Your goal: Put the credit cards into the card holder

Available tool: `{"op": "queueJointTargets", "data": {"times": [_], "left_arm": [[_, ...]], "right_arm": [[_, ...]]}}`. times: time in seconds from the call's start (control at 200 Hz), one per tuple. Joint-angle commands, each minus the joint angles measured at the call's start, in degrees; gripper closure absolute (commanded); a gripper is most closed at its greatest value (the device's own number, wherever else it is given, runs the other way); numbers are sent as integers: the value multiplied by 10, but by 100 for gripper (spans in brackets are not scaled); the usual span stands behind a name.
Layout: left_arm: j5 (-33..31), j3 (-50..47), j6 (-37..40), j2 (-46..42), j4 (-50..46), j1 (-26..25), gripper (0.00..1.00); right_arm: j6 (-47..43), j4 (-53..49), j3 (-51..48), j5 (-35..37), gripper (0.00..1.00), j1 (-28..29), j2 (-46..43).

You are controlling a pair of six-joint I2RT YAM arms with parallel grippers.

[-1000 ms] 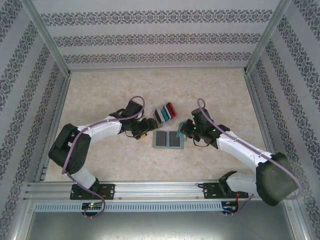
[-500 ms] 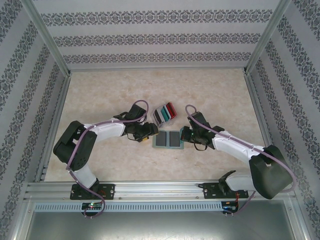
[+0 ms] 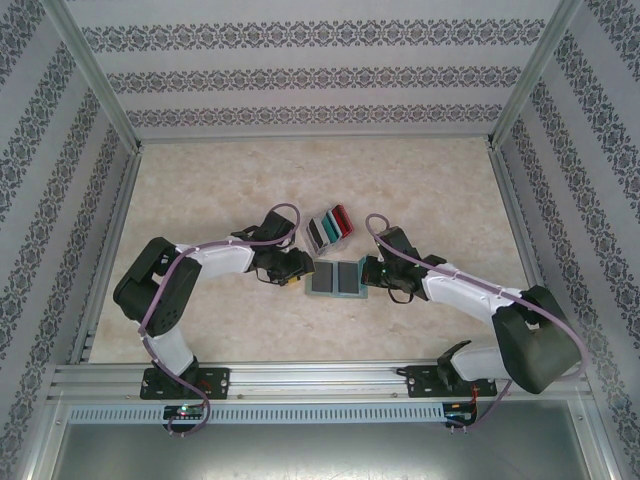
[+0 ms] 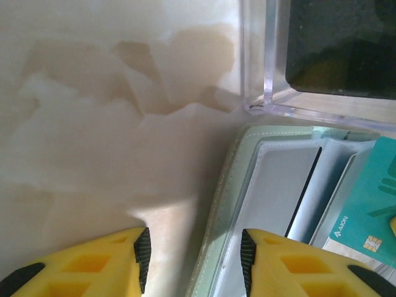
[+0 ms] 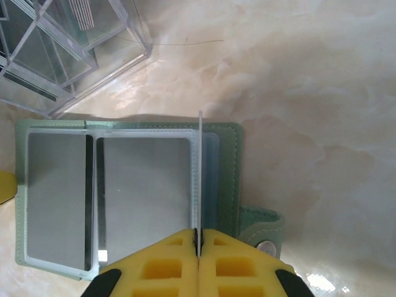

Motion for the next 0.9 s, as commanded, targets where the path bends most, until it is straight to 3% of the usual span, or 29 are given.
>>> {"op": "queueJointTargets", "data": {"times": [0.0,0.31,0.495,0.894], "left_arm": [[8,3,14,21,7,-14,57],[9,7,21,28,0,-18,68],[6,7,18,27,-3,-20,69],[7,11,18,30,-7,-21,69]], "right_arm": [[-22,5,-11,9,97,6,9],[-59,1,-14,-2,97,10,4],[-71,2,-26,13,97,5,-39],[-23,67,-55,-21,96,3,-32]]}}
